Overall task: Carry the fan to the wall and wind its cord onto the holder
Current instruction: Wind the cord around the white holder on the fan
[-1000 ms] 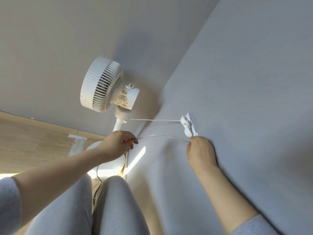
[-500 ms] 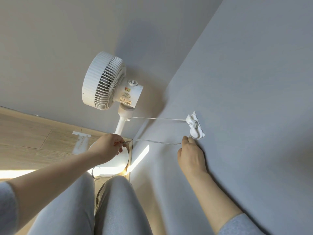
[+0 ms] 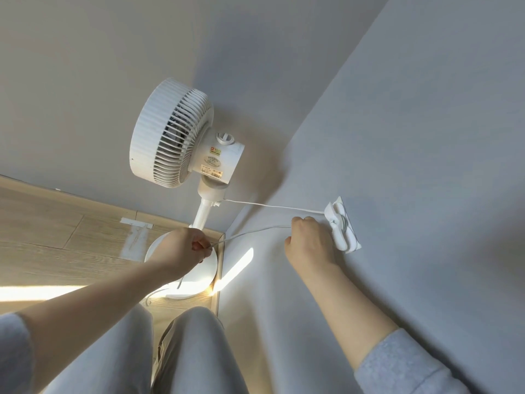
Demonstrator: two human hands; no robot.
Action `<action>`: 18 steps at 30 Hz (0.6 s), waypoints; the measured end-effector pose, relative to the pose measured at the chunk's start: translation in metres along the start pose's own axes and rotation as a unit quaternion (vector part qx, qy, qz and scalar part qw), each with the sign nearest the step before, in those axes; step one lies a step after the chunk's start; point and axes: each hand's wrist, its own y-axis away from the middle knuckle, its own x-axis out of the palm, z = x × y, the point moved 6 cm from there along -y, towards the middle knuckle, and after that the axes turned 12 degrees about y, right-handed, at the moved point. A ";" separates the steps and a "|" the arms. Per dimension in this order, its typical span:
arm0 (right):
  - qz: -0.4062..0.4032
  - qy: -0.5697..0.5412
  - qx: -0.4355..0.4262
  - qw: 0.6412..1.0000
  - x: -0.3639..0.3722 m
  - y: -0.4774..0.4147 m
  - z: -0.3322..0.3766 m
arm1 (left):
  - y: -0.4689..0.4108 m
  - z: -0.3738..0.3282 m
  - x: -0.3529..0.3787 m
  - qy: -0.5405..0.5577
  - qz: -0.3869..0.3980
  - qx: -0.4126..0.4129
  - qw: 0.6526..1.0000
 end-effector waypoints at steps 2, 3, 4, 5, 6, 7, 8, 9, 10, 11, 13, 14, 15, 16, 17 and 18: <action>0.014 0.019 -0.015 1.000 -0.003 -0.012 0.002 | -0.007 0.003 -0.001 0.006 -0.011 0.001 1.000; 0.023 0.034 -0.029 0.999 -0.006 -0.018 0.005 | -0.009 0.004 -0.001 0.008 -0.014 0.001 1.000; 0.030 0.040 -0.050 0.997 -0.009 -0.023 0.010 | -0.012 0.006 -0.001 0.010 -0.016 0.000 1.000; 0.038 0.041 -0.076 0.996 -0.011 -0.029 0.016 | -0.014 0.007 -0.001 0.011 -0.019 -0.001 1.000; 0.041 0.032 -0.106 0.993 -0.013 -0.035 0.022 | -0.017 0.009 -0.001 0.010 -0.022 -0.001 1.000; 0.040 0.021 -0.133 0.990 -0.014 -0.039 0.029 | -0.019 0.010 0.000 0.010 -0.025 0.000 1.000; 0.039 0.012 -0.156 0.987 -0.015 -0.043 0.035 | -0.021 0.011 0.000 0.013 -0.026 0.001 1.000; 0.039 0.001 -0.174 0.984 -0.015 -0.046 0.039 | -0.023 0.012 0.001 0.015 -0.027 0.000 1.000; 0.041 -0.011 -0.187 0.982 -0.016 -0.050 0.042 | -0.025 0.014 0.002 0.018 -0.028 0.000 0.999; 0.045 -0.022 -0.195 0.980 -0.017 -0.054 0.044 | -0.026 0.015 0.002 0.021 -0.029 0.000 0.999; 0.056 -0.034 -0.203 0.977 -0.018 -0.061 0.046 | -0.029 0.017 0.004 0.022 -0.023 0.003 0.999; 0.064 -0.036 -0.204 0.976 -0.018 -0.065 0.045 | -0.030 0.017 0.006 0.019 -0.014 0.006 1.000; 0.069 -0.040 -0.204 0.976 -0.018 -0.069 0.044 | -0.032 0.018 0.008 0.016 -0.002 0.008 1.000; 0.074 -0.043 -0.202 0.976 -0.017 -0.073 0.042 | -0.033 0.018 0.011 0.016 0.013 0.008 1.000; 0.077 -0.044 -0.198 0.976 -0.016 -0.077 0.039 | -0.033 0.019 0.015 0.019 0.027 0.006 0.999; 0.081 -0.047 -0.193 0.977 -0.015 -0.081 0.036 | -0.033 0.020 0.018 0.022 0.037 0.002 0.999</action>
